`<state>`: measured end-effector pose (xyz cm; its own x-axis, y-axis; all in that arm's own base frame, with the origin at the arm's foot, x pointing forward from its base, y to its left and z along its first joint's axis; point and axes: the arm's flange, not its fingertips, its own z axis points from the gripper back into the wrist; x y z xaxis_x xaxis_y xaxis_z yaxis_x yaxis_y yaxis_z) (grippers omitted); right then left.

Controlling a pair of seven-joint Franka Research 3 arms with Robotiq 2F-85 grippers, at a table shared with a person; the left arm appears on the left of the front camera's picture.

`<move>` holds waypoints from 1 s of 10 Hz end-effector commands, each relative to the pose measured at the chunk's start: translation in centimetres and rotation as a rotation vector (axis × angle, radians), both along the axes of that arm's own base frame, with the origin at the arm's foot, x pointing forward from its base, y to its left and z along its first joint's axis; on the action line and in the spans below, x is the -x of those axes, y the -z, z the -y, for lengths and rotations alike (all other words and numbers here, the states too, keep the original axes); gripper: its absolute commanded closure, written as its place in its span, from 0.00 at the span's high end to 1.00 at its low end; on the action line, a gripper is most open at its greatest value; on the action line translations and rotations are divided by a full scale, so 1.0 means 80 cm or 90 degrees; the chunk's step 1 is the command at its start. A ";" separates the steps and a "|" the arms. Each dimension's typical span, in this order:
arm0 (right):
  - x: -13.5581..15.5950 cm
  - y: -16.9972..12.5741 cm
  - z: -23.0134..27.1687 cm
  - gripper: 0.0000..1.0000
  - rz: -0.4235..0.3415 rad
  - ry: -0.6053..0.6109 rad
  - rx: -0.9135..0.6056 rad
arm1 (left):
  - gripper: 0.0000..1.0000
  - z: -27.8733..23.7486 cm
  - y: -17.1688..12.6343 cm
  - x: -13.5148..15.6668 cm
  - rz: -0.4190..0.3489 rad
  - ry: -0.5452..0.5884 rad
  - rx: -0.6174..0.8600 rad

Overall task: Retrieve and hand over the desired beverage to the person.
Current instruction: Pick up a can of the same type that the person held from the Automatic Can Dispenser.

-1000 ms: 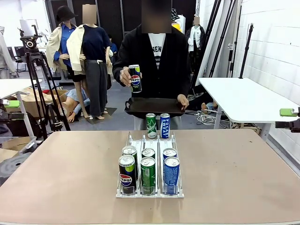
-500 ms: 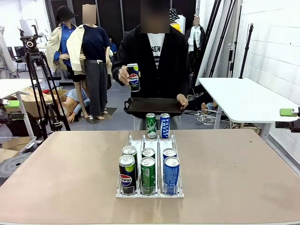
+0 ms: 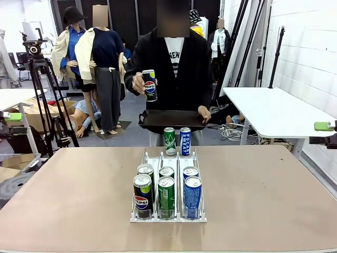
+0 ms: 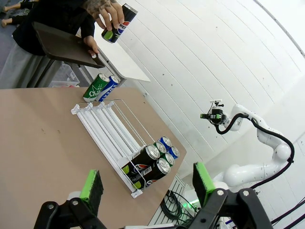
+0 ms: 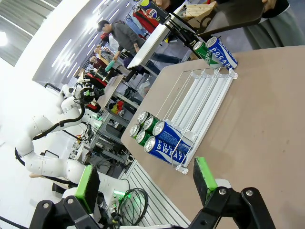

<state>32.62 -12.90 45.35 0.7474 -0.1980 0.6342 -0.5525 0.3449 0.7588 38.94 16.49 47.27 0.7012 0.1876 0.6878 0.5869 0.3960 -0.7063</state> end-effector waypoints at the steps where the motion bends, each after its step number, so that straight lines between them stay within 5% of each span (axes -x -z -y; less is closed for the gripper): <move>1: -0.004 0.001 -0.002 1.00 0.018 0.002 -0.015 | 1.00 -0.001 0.000 0.001 0.002 -0.004 -0.002; 10: -0.004 0.001 -0.002 1.00 0.018 0.002 -0.015 | 1.00 -0.001 0.000 0.001 0.002 -0.004 -0.002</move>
<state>32.62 -12.90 45.35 0.7474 -0.1980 0.6342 -0.5525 0.3449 0.7588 38.94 16.48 47.27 0.7012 0.1876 0.6878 0.5869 0.3960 -0.7063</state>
